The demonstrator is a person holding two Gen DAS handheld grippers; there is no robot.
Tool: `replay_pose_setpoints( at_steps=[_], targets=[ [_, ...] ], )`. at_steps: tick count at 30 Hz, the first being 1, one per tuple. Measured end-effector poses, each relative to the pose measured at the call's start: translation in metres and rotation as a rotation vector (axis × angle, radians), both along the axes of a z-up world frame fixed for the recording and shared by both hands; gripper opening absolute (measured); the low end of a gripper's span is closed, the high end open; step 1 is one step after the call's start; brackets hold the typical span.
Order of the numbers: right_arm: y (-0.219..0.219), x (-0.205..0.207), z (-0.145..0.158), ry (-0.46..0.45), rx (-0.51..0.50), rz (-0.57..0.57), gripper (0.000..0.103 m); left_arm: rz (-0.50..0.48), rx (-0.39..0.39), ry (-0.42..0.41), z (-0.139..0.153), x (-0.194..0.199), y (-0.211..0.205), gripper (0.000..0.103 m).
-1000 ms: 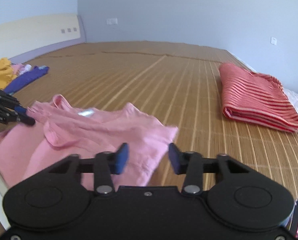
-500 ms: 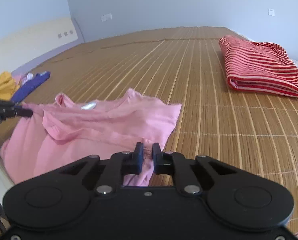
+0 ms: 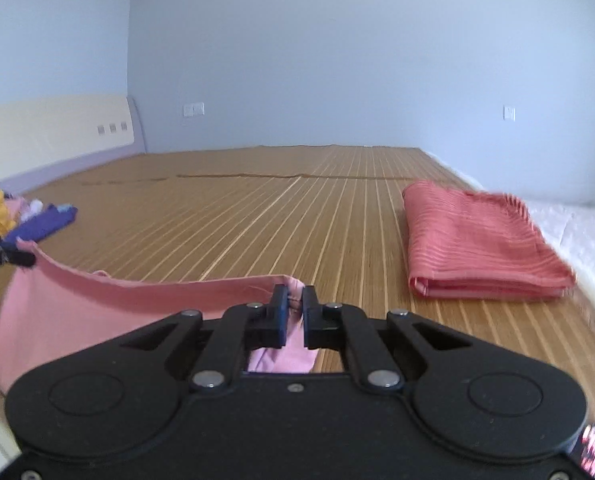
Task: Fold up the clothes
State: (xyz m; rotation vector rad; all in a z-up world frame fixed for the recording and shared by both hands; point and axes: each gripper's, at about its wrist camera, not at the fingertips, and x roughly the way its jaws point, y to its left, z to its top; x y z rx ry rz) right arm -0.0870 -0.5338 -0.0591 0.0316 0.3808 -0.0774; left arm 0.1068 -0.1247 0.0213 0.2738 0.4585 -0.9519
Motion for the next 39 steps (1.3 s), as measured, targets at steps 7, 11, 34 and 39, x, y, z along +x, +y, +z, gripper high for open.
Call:
replay_pose_setpoints(
  at_steps=[7, 11, 34, 39],
  targets=[
    [0.003, 0.064, -0.009, 0.143, -0.132, 0.054, 0.008, 0.018, 0.068, -0.017, -0.003, 0.013, -0.017, 0.01],
    [-0.001, 0.087, -0.023, 0.18, -0.163, 0.062, 0.008, 0.019, 0.095, -0.022, -0.014, 0.023, -0.028, 0.01],
    [-0.001, -0.023, -0.034, 0.257, 0.176, 0.142, 0.054, -0.088, 0.062, -0.026, -0.017, -0.057, 0.0, 0.051],
    [0.004, -0.033, -0.041, 0.276, 0.18, 0.168, 0.033, -0.114, 0.126, -0.007, -0.033, -0.073, -0.003, 0.051]
  ],
)
